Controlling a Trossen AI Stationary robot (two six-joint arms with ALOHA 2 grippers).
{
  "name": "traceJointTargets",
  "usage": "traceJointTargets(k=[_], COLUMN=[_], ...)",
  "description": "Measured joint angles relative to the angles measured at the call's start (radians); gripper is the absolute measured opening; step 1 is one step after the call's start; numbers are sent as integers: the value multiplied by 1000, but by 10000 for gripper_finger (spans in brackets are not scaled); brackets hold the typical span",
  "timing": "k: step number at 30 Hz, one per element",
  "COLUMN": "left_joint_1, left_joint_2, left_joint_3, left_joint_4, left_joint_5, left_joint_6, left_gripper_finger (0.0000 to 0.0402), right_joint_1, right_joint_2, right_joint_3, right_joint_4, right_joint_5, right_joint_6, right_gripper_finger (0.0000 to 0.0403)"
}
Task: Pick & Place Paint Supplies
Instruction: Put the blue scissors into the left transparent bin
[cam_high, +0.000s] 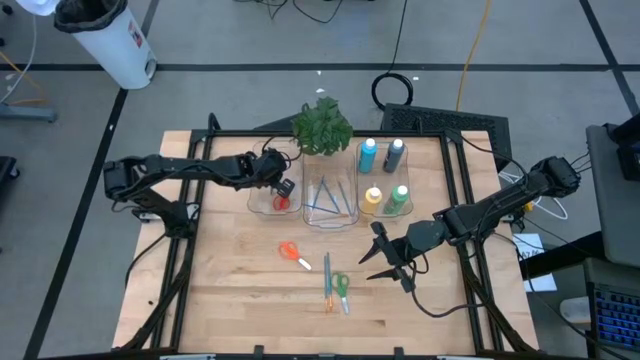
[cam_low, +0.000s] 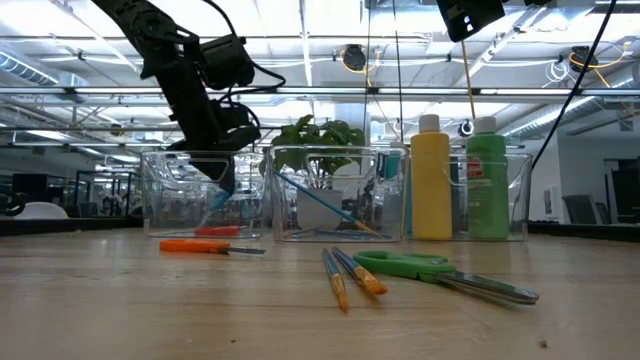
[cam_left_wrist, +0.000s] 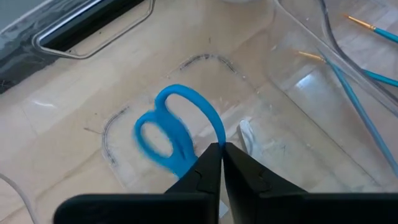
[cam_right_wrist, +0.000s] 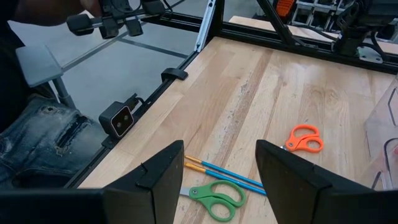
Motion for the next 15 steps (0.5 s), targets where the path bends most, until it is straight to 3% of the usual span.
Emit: traceJointTargets(k=[15], left_joint_1=[0], left_joint_2=[0], left_joint_3=[0], left_joint_4=[0], left_joint_5=[-31], left_joint_6=[-10], left_gripper_finger=[39], right_joint_1=[0], right_joint_2=[0], right_joint_3=[0], right_joint_4=[0], right_joint_5=[0], right_joint_6=[0], right_gripper_finger=[194])
